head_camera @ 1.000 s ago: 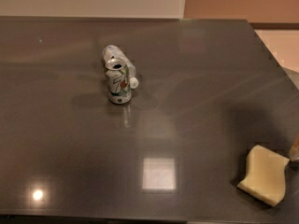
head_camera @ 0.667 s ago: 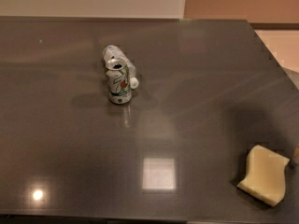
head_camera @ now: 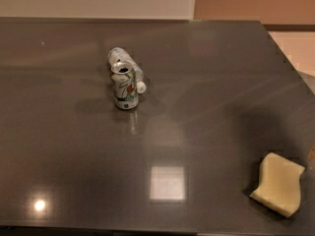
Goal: Move sponge near 7up can
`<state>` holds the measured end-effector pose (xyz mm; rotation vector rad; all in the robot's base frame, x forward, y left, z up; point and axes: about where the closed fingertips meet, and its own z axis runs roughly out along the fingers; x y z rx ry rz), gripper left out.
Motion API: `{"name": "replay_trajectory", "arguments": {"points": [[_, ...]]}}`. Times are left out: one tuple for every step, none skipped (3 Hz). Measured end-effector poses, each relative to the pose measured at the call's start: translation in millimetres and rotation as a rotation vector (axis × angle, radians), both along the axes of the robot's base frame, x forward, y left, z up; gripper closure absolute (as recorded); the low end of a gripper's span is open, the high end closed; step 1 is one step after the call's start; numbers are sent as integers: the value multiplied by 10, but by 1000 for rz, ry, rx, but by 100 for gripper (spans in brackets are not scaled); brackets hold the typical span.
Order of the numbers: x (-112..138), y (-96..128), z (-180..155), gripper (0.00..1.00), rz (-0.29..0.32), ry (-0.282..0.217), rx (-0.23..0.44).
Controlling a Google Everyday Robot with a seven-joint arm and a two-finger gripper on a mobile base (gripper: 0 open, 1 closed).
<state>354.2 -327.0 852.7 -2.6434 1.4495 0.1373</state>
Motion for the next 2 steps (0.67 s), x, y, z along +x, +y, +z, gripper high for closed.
{"name": "replay_trajectory", "arguments": {"points": [[13,64,22,61,-9,-1,12],[8,147,8,38,-15,0,15]]}}
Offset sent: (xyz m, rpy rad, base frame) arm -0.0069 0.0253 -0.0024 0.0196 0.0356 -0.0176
